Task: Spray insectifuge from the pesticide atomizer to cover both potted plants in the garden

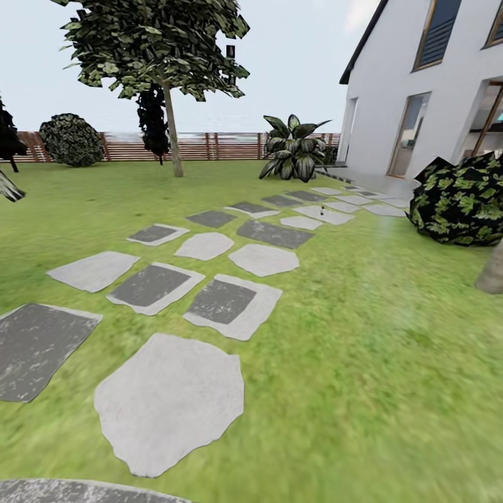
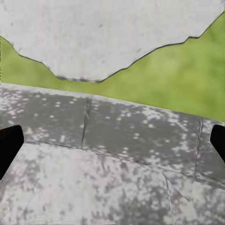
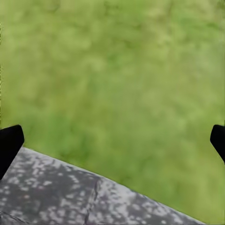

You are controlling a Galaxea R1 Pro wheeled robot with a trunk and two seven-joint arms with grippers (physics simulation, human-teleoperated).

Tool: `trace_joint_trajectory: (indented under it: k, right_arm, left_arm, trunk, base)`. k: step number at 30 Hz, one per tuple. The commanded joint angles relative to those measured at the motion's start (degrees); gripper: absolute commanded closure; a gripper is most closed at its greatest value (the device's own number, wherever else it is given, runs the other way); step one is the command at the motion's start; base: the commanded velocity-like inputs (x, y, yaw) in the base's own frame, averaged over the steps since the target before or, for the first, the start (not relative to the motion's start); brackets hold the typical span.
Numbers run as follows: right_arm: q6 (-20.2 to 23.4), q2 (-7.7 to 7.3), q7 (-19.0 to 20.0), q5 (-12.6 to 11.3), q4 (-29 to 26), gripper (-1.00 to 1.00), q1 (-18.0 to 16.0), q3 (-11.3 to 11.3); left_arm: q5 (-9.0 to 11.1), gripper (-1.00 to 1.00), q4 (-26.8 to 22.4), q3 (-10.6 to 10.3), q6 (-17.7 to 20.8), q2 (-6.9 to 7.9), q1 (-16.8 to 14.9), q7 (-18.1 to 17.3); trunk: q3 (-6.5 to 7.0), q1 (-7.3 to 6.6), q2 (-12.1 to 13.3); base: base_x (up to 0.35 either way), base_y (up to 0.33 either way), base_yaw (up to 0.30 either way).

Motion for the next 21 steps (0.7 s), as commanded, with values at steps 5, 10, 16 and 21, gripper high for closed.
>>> trace_joint_trajectory:
  k: [5,10,16,21]
  right_arm:
    - [-0.17,-0.01,-0.01,0.02,0.02,-1.00,-0.03,0.02]
    - [-0.17,-0.01,-0.01,0.02,0.03,-1.00,-0.03,0.02]
    - [-0.17,-0.01,-0.01,0.02,0.04,-1.00,-0.03,0.02]
    - [-0.17,-0.01,-0.01,0.02,0.04,-1.00,-0.03,0.02]
  left_arm:
    - [-0.05,-1.00,0.05,0.13,-0.17,0.00,-0.02,0.03]
    - [-0.04,-1.00,0.05,0.13,-0.20,-0.02,-0.02,0.03]
    - [-0.08,-1.00,0.05,0.13,-0.19,-0.02,0.00,0.03]
    - [-0.07,-1.00,0.06,0.13,-0.18,0.03,-0.01,0.03]
  trunk:
    - [-0.05,0.02,-0.02]
    - [-0.05,0.02,-0.02]
    - [-0.05,0.02,-0.02]
    - [-0.05,0.02,-0.02]
  base:
    - [0.326,0.134,0.000]
    - [0.323,0.144,0.000]
    - [0.326,0.113,0.000]
    - [0.335,0.017,0.000]
